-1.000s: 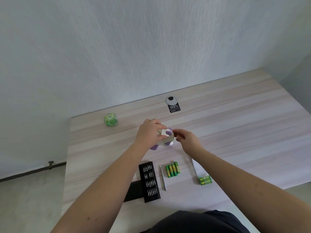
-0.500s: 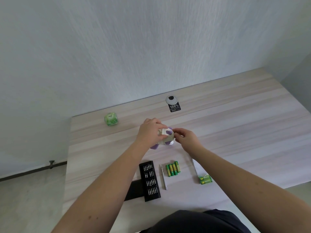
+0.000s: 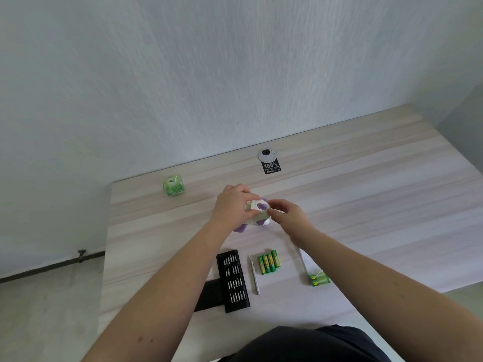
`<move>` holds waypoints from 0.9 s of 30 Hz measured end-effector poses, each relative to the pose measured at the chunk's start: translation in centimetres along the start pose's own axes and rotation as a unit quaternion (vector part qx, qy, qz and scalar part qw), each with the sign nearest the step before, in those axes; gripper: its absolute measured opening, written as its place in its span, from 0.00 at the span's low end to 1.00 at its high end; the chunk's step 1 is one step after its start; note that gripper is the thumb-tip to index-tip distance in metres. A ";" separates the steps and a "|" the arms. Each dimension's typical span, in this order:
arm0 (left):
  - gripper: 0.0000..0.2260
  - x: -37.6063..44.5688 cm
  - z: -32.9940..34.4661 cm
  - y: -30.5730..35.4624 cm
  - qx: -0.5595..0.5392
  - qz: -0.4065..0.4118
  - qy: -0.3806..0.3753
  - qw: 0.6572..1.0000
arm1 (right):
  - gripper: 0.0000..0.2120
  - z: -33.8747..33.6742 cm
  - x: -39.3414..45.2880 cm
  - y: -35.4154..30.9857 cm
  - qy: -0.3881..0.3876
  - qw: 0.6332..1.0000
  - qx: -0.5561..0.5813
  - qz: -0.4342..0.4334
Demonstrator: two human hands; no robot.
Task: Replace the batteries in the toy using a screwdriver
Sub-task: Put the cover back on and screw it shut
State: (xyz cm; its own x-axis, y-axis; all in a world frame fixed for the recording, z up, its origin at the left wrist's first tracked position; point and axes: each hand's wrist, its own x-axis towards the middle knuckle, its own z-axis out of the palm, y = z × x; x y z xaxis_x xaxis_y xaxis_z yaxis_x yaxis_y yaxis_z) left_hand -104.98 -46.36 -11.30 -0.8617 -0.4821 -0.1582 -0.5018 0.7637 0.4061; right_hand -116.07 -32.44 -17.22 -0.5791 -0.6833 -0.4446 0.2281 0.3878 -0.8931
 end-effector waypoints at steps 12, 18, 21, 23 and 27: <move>0.16 0.2 0.3 0.0 0.014 -0.011 -0.005 1.000 | 0.11 0.4 -0.8 -0.1 0.002 0.998 0.057 0.008; 0.15 0.4 0.1 0.0 0.021 -0.006 -0.008 1.000 | 0.11 0.4 -0.8 -0.2 0.004 0.998 0.057 0.004; 0.15 0.4 0.1 0.0 0.032 -0.003 -0.018 0.999 | 0.12 0.1 -0.7 -0.2 -0.013 0.999 0.042 0.005; 0.15 0.4 0.1 0.0 0.034 -0.004 -0.022 0.999 | 0.13 -0.1 -0.7 -0.2 -0.026 0.999 0.036 0.005; 0.16 0.5 0.2 0.0 0.044 -0.002 -0.022 0.999 | 0.15 -0.5 -0.9 -0.5 -0.047 0.998 0.038 0.007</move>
State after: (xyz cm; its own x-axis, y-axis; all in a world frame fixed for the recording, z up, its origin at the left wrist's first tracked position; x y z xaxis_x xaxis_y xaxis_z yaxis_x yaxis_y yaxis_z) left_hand -105.43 -46.57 -11.54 -0.8608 -0.4682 -0.1995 -0.5089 0.7974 0.3243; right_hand -116.04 -31.76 -16.35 -0.4998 -0.7353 -0.4578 0.2966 0.3513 -0.8880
